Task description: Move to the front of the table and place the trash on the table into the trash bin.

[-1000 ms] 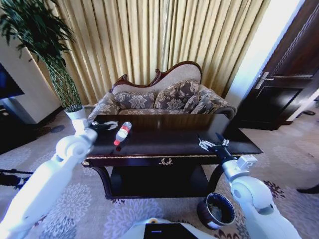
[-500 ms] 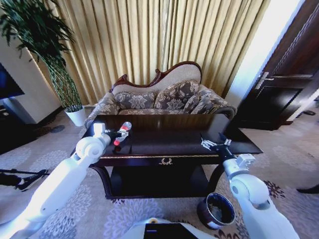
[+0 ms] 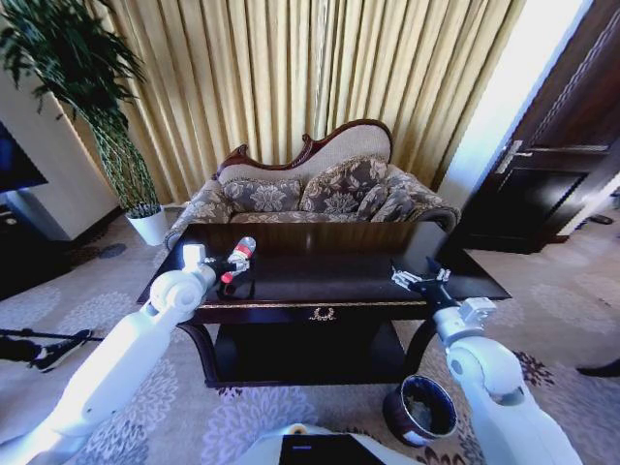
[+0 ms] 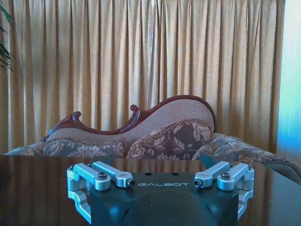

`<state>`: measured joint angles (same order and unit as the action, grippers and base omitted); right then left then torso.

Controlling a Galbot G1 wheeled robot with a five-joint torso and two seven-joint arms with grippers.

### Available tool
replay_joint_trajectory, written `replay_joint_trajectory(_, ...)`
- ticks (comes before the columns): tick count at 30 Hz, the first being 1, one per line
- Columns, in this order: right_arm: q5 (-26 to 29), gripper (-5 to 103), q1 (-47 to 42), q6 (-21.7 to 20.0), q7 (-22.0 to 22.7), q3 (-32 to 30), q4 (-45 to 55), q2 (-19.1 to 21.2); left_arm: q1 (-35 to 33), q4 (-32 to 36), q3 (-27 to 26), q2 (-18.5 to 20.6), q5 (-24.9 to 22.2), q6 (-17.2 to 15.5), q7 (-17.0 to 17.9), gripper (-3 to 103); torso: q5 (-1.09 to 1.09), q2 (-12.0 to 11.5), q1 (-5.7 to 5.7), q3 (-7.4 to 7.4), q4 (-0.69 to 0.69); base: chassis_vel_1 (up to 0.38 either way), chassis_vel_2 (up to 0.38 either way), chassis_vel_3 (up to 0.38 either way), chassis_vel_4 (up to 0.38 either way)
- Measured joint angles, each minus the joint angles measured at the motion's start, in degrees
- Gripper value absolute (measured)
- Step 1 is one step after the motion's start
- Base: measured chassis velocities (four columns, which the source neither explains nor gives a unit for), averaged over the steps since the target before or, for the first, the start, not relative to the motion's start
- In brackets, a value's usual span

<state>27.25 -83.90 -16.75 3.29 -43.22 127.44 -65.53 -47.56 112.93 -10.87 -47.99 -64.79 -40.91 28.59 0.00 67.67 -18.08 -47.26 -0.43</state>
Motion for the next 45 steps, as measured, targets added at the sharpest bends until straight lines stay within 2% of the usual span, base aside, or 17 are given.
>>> replay_joint_trajectory(4, -0.03, 100, -0.09, 0.04, 0.01, -0.16, 0.0, 0.05, -0.51, -0.14, -0.22, -0.22, 0.02, 0.07, -0.01, 103, 0.0, 0.0, 0.0, 0.0, 0.0, 0.0, 0.0, 0.0, 0.0)
replay_joint_trajectory(6, -0.03, 100, -0.12, 0.09, 0.02, -0.17, 0.0, 0.06, -0.67, -0.22, -0.29, -0.3, 0.06, 0.09, 0.05, 99, 0.0, 0.0, 0.0, 0.0, 0.0, 0.0, 0.0, 0.0, 0.0)
replay_joint_trajectory(8, -0.04, 100, -0.12, 0.19, 0.05, -0.17, -0.07, 0.05, -0.86, -0.23, -0.34, -0.41, 0.06, 0.11, 0.55, 89, 0.0, 0.0, 0.0, 0.0, 0.0, 0.0, 0.0, 0.0, 0.0)
replay_joint_trajectory(11, -0.05, 100, -0.01, 0.22, 0.07, -0.11, -0.11, 0.04, -0.96, -0.23, -0.48, -0.46, -0.07, 0.12, 0.79, 84, 0.0, 0.0, 0.0, 0.0, 0.0, 0.0, 0.0, 0.0, 0.0)
replay_joint_trajectory(15, -0.05, 100, 0.34, 0.26, 0.09, 0.0, -0.21, 0.03, -1.15, -0.09, -1.07, -0.45, -0.8, 0.15, 0.93, 62, 0.0, 0.0, 0.0, 0.0, 0.0, 0.0, 0.0, 0.0, 0.0)
replay_joint_trajectory(17, -0.05, 100, 0.36, 0.27, 0.1, 0.0, -0.24, 0.0, -1.21, -0.04, -1.19, -0.42, -0.97, 0.17, 0.93, 62, 0.0, 0.0, 0.0, 0.0, 0.0, 0.0, 0.0, 0.0, 0.0)
replay_joint_trajectory(20, -0.05, 100, 0.32, 0.28, 0.11, 0.0, -0.31, -0.07, -1.45, 0.06, -1.39, -0.35, -1.16, 0.39, 0.93, 46, 0.0, 0.0, 0.0, 0.0, 0.0, 0.0, 0.0, 0.0, 0.0)
replay_joint_trajectory(22, -0.05, 100, 0.32, 0.29, 0.12, -0.01, -0.34, -0.08, -1.48, 0.07, -1.44, -0.35, -1.16, 0.45, 0.94, 46, 0.0, 0.0, 0.0, 0.0, 0.0, 0.0, 0.0, 0.0, 0.0)
replay_joint_trajectory(26, -0.04, 100, 0.62, 0.31, 0.16, 0.0, -0.5, -0.19, -1.36, 0.13, -1.52, -0.25, -1.16, 0.69, 0.9, 33, 0.0, 0.0, 0.0, 0.0, 0.0, 0.0, 0.0, 0.0, 0.0)
replay_joint_trajectory(32, 0.07, 100, 0.71, 0.32, 0.24, 0.04, -0.48, -0.19, -1.29, 0.21, -1.59, 0.02, -0.45, 1.49, 0.64, 31, 0.0, 0.0, 0.0, 0.0, 0.0, 0.0, 0.0, 0.0, 0.0)
replay_joint_trajectory(36, 0.36, 100, 0.71, 0.32, 0.34, 0.34, -0.19, -0.02, -1.74, -0.35, -1.29, 0.14, 5.96, 4.57, -1.86, 31, 0.0, 0.01, 0.0, 0.0, 0.0, 0.0, 0.0, 0.0, 0.0)
replay_joint_trajectory(39, 3.65, 100, 1.12, -0.44, 1.23, 1.12, 0.52, 0.53, -2.25, -1.2, -0.48, 0.39, 15.78, 10.96, -5.25, 31, 0.0, 0.01, 0.01, 0.0, 0.0, 0.0, 0.0, 0.0, 0.0)
replay_joint_trajectory(40, 3.65, 100, 1.12, -0.44, 1.23, 1.12, 0.52, 0.53, -2.25, -1.2, -0.48, 0.39, 15.78, 10.96, -5.25, 31, 0.0, 0.01, 0.01, 0.0, 0.0, 0.0, 0.0, 0.0, 0.0)
replay_joint_trajectory(42, 9.55, 100, 2.05, -2.31, 3.1, 1.62, 1.6, 1.32, -2.33, -1.74, -0.18, 0.72, 22.1, 15.92, -7.88, 31, 0.0, 0.01, 0.01, 0.0, 0.0, 0.0, 0.0, 0.0, 0.0)
replay_joint_trajectory(43, 11.47, 100, 2.44, -2.92, 3.54, 1.71, 1.88, 1.75, -2.32, -1.98, -0.02, 0.85, 23.89, 17.69, -8.64, 31, 0.0, 0.01, 0.0, 0.0, 0.0, 0.0, 0.0, 0.0, 0.0)
replay_joint_trajectory(44, 11.47, 100, 2.44, -2.92, 3.54, 1.71, 1.88, 1.75, -2.32, -1.98, -0.02, 0.85, 23.89, 17.69, -8.64, 31, 0.0, 0.01, 0.0, 0.0, 0.0, 0.0, 0.0, 0.0, 0.0)
replay_joint_trajectory(45, 14.37, 100, 3.0, -3.6, 3.96, 1.79, 2.15, 2.62, -2.18, -2.43, 0.31, 1.08, 26.52, 20.33, -9.64, 31, 0.0, 0.01, 0.01, 0.0, 0.01, 0.0, 0.0, 0.0, 0.0)
